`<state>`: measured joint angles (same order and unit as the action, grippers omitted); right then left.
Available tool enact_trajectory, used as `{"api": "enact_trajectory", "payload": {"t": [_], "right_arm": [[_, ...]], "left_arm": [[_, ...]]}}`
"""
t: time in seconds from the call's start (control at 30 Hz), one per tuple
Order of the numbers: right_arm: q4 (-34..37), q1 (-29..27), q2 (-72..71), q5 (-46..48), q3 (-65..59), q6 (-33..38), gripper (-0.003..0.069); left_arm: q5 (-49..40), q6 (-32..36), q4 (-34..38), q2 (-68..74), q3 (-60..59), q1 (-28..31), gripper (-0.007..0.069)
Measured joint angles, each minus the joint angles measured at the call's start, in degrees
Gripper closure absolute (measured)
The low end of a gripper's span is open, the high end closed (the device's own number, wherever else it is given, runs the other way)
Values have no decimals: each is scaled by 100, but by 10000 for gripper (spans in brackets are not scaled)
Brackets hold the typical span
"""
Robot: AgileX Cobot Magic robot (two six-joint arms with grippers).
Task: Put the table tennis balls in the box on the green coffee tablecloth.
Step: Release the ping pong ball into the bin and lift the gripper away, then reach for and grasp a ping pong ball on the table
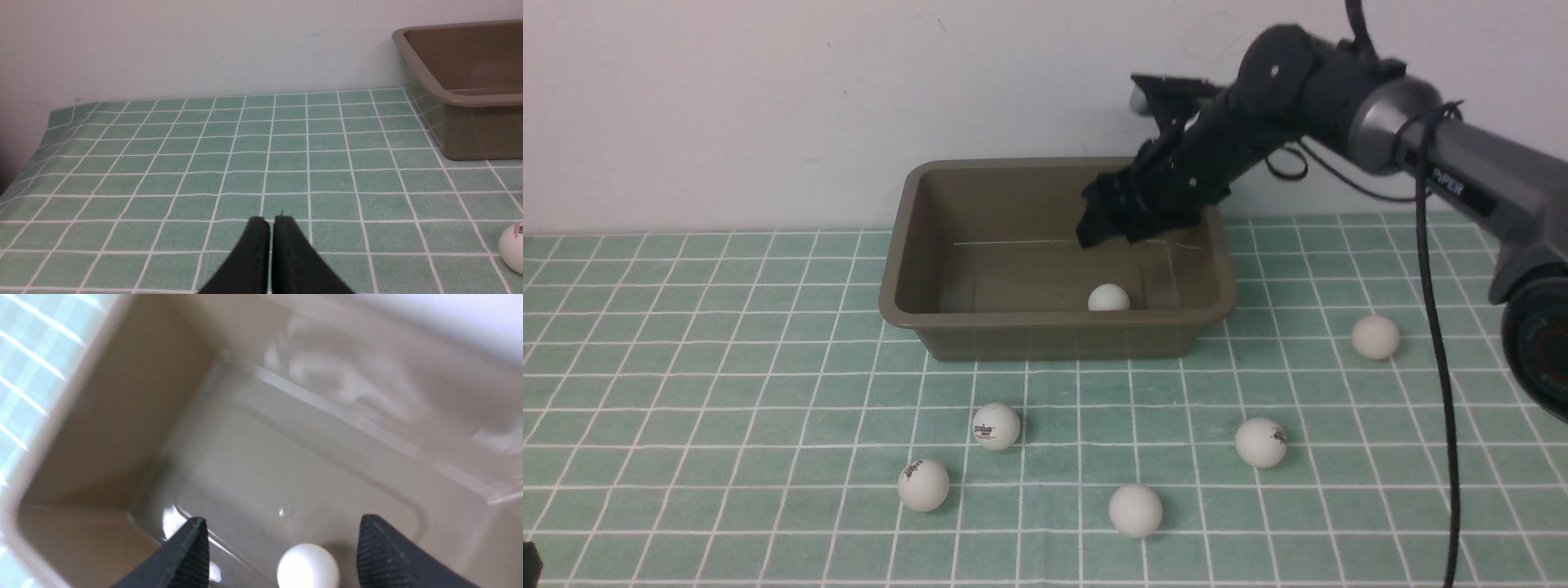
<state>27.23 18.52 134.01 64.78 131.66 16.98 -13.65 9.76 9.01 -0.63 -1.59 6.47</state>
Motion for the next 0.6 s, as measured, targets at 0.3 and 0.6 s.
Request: {"api": "enact_trajectory", "payload": {"t": [0.3,0.6], "right_arm": [[-1410,-1214,-1178,668,101,-1378,218],[-2056,-1420,-1645,700,-2252,-1196,218]], "left_arm": [[0,0,0,0,0,0,629],[0,0,0,0,0,0,629]]}}
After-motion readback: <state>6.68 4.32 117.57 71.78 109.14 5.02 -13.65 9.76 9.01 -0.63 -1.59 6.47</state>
